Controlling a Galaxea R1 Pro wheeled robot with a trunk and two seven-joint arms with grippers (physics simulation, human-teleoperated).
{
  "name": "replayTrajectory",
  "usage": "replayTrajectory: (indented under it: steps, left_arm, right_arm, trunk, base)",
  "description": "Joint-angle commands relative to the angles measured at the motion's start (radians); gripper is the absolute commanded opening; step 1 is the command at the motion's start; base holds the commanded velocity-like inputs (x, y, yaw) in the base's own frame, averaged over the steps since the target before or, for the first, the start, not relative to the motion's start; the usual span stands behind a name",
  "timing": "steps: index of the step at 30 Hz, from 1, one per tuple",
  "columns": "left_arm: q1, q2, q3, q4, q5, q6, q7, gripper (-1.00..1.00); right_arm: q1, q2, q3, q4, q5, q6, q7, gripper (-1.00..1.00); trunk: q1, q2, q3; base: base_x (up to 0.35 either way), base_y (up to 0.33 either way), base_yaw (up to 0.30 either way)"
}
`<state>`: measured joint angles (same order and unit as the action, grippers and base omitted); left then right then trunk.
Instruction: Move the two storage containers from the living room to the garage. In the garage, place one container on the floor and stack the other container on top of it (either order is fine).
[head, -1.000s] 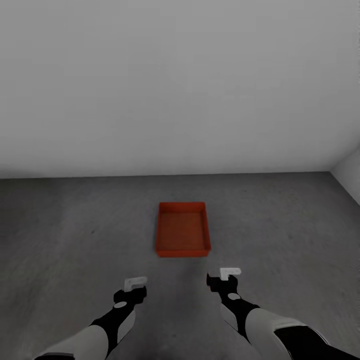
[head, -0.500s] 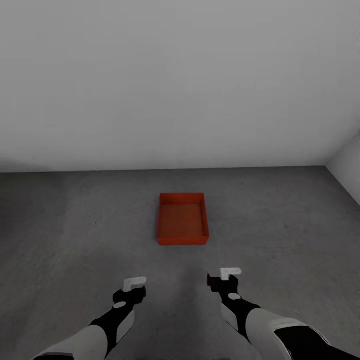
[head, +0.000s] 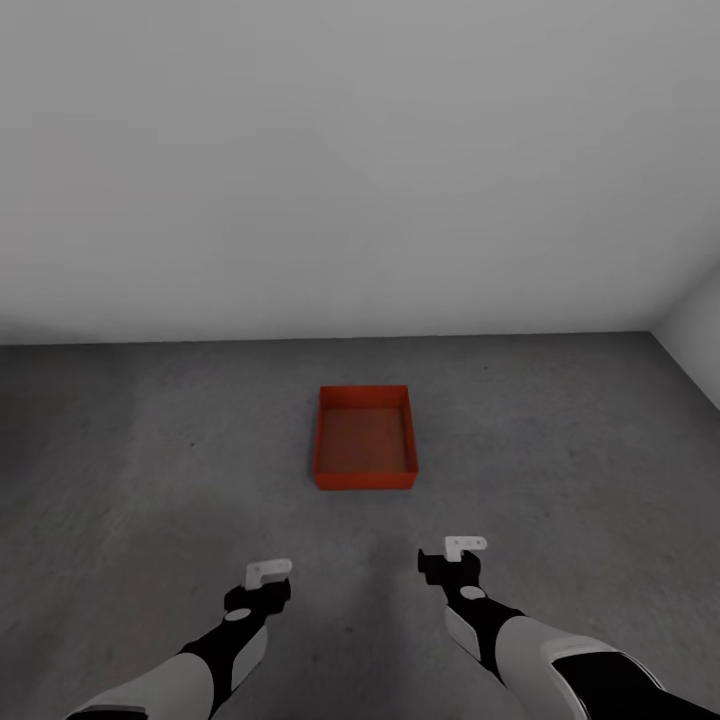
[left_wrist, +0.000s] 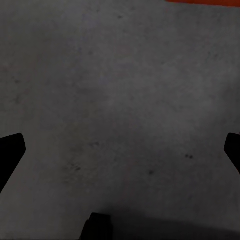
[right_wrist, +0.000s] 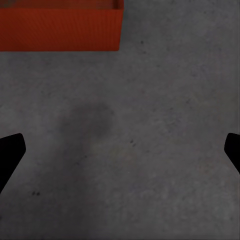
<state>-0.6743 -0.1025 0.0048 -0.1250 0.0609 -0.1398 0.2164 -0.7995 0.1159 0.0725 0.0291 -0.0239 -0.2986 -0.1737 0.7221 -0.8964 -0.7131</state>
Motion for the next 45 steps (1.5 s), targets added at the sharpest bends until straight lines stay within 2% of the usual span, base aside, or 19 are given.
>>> replayTrajectory:
  steps: [1, 42, 45]
  left_arm:
    - [-0.001, 0.000, 0.000, 0.002, 0.006, -0.004, 0.001, 1.00]
    - [-0.001, 0.001, 0.000, 0.007, 0.007, -0.004, 0.002, 1.00]
    - [-0.001, 0.010, 0.001, 0.023, 0.007, -0.004, 0.002, 1.00]
  right_arm:
    - [-0.001, 0.000, 0.007, 0.003, -0.002, -0.004, -0.004, 1.00]
    - [-0.001, -0.004, 0.009, 0.003, -0.002, 0.003, -0.002, 1.00]
    - [-0.001, -0.005, 0.009, 0.003, -0.002, 0.007, -0.002, 1.00]
  trunk:
    - [0.000, -0.001, -0.001]
    - [0.000, -0.001, -0.001]
    - [0.000, -0.001, -0.001]
  base:
    - [0.000, 0.000, 0.000]
    - [0.000, 0.000, 0.000]
    - [0.000, 0.000, 0.000]
